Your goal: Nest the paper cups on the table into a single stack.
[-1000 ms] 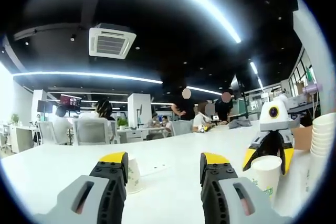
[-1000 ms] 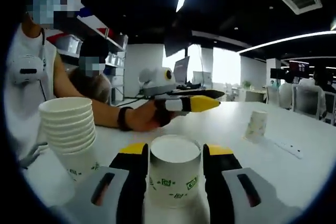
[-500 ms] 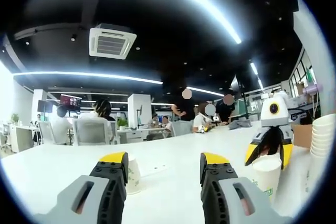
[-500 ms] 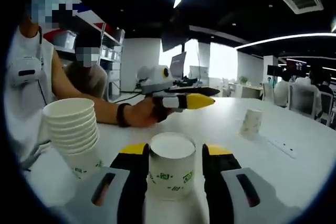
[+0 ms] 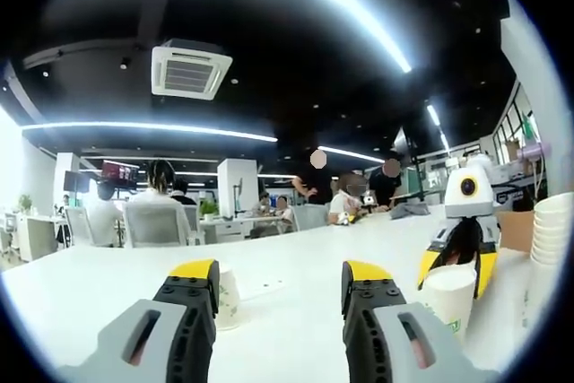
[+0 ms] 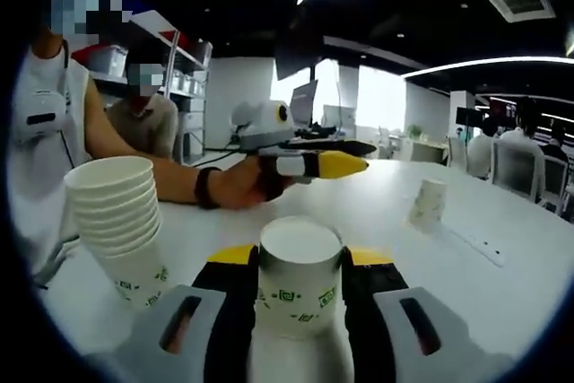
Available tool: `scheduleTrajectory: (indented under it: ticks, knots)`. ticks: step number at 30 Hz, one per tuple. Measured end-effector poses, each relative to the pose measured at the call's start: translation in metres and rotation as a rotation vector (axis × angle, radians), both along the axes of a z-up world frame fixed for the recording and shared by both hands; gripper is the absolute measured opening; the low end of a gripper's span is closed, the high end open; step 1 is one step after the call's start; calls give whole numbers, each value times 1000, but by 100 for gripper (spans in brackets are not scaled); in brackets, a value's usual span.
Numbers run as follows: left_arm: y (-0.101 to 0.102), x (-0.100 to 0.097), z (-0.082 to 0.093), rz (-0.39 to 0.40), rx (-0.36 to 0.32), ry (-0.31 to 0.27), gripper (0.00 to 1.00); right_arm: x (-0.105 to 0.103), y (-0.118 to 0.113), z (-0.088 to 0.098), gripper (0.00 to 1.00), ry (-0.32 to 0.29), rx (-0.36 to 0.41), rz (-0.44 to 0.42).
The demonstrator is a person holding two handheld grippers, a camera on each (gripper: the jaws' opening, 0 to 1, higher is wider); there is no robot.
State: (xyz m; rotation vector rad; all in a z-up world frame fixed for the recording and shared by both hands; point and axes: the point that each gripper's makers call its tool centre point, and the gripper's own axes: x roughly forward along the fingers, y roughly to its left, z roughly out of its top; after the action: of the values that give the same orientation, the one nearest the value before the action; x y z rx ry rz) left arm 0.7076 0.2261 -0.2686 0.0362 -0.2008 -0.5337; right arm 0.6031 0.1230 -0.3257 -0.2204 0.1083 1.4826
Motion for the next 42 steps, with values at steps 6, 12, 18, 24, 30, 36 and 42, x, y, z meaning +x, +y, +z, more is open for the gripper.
scheduleTrajectory:
  ticks: [6, 12, 18, 24, 30, 36, 42]
  knots:
    - [-9, -4, -1, -55, -16, 14, 62, 16, -9, 13, 39, 19, 82, -66]
    - [-45, -22, -5, -295, -117, 110, 61, 34, -28, 42, 39, 11, 230, -155]
    - [-88, -58, -5, -553, -189, 173, 67, 34, -40, 64, 39, 31, 350, -153]
    - [-110, -82, -10, -697, -204, 225, 70, 16, -35, 81, 39, 96, 474, -47]
    - [-116, -92, -10, -766, -217, 240, 67, 5, -27, 86, 39, 130, 518, 17]
    - [-125, -101, -14, -815, -194, 250, 66, -4, -22, 90, 39, 153, 544, 64]
    - [-124, -100, -17, -820, -171, 260, 57, -3, -22, 88, 39, 155, 543, 67]
